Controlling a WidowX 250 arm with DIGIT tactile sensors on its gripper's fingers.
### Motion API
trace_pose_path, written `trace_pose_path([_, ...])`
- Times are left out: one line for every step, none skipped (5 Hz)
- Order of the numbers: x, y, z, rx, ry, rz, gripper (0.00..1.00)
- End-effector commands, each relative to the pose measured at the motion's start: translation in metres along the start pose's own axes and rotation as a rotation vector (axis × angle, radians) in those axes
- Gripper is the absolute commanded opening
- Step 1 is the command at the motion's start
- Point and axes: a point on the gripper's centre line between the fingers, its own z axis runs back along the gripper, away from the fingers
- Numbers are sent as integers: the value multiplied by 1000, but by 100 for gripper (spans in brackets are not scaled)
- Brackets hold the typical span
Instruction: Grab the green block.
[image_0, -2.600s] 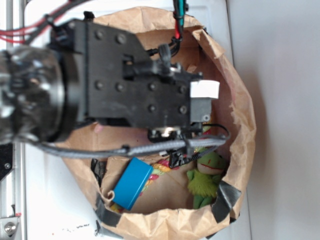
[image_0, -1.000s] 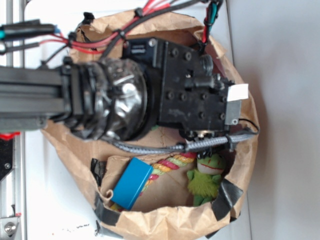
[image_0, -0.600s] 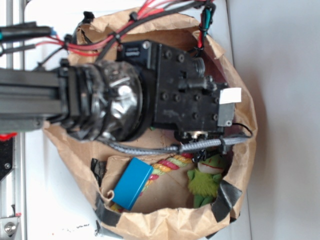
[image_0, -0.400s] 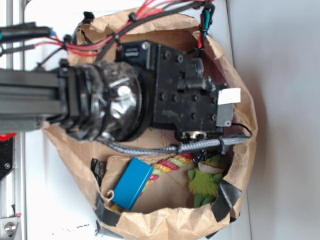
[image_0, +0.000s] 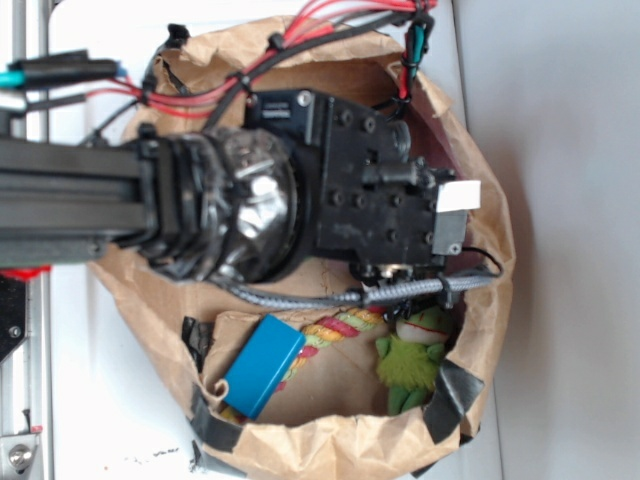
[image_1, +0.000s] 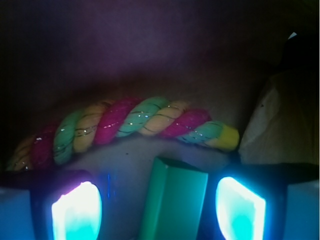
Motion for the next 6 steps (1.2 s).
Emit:
trace_pose_path([-2,-3,0,14,-30,-19,100])
trace_pose_path([-2,-2,1,7,-38,-14,58])
trace_pose_path([0,1,1,24,-50,8,0])
trace_pose_path([1,3,3,28,-66,12,0])
trace_pose_path([3,9,12,17,-63,26,0])
trace_pose_path([5,18,32,-27,-55,39,0])
